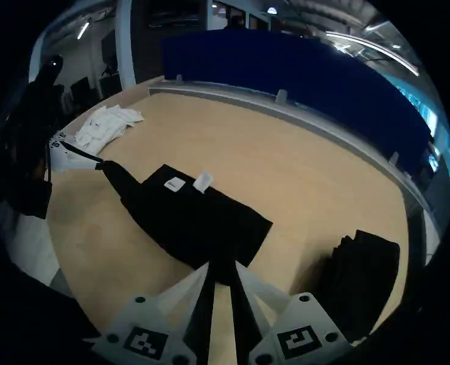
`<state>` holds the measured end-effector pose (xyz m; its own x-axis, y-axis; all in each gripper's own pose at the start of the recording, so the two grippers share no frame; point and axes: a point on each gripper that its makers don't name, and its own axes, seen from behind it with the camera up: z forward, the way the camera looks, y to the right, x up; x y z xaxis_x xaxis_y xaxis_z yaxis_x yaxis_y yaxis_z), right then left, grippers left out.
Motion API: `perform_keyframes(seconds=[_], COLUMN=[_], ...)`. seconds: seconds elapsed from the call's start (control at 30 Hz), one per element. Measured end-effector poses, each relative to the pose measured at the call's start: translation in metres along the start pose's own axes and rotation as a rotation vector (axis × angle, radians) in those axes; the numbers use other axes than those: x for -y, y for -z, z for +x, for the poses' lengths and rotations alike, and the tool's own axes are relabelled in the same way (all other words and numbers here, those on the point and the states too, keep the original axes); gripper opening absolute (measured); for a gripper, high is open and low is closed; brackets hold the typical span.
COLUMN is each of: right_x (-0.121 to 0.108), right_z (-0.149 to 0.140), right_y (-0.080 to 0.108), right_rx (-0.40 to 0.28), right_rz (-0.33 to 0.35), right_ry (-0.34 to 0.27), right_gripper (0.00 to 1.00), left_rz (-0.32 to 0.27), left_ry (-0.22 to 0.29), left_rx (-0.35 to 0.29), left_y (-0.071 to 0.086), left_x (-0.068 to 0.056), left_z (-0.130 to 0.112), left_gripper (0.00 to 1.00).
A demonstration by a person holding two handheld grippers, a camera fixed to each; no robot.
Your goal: Fold towel
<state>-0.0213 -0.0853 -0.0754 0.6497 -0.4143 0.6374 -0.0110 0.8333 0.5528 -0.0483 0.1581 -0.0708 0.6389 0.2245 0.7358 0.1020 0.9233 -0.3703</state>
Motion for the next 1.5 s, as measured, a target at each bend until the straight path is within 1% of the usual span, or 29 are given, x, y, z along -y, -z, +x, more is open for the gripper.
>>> perform_keyframes(seconds=[0.1, 0.2, 0.4, 0.6, 0.8, 1.03, 1.2, 1.3, 1.43, 1.5], right_x=[-0.006, -0.012, -0.022, -0.025, -0.028, -0.033, -0.038, -0.041, -0.046, -0.049], right_z=[0.000, 0.001, -0.002, -0.010, -0.017, -0.026, -0.026, -0.025, -0.022, -0.021], right_y=[-0.011, -0.020, -0.037, -0.049, -0.063, -0.083, -0.092, -0.095, -0.098, -0.099], right_rx=[0.011, 0.018, 0.045, 0.070, 0.091, 0.114, 0.119, 0.121, 0.123, 0.123], right_rz=[-0.001, -0.009, -0.024, -0.026, -0.039, -0.060, -0.087, -0.106, -0.131, -0.144], right_ry=[-0.016, -0.020, -0.021, -0.033, -0.058, -0.102, -0.119, -0.114, -0.104, -0.100], right_gripper=[0.16, 0.16, 0.16, 0.16, 0.16, 0.16, 0.17, 0.19, 0.24, 0.27], left_rz=[0.004, 0.009, 0.011, 0.006, 0.001, 0.012, 0.021, 0.025, 0.036, 0.043], left_ry=[-0.002, -0.004, -0.008, -0.015, -0.026, -0.019, -0.010, -0.010, -0.023, -0.028], left_rx=[0.003, 0.008, 0.018, 0.042, 0.063, 0.074, 0.072, 0.071, 0.066, 0.064], left_y=[-0.012, -0.023, -0.041, -0.055, -0.070, -0.091, -0.101, -0.105, -0.108, -0.110], left_x=[0.005, 0.008, 0.012, 0.014, 0.014, 0.021, 0.026, 0.028, 0.033, 0.035], left_z=[0.003, 0.005, 0.008, 0.002, -0.006, -0.011, -0.009, -0.006, -0.002, 0.001], left_gripper=[0.11, 0.11, 0.11, 0.11, 0.11, 0.11, 0.13, 0.15, 0.19, 0.23])
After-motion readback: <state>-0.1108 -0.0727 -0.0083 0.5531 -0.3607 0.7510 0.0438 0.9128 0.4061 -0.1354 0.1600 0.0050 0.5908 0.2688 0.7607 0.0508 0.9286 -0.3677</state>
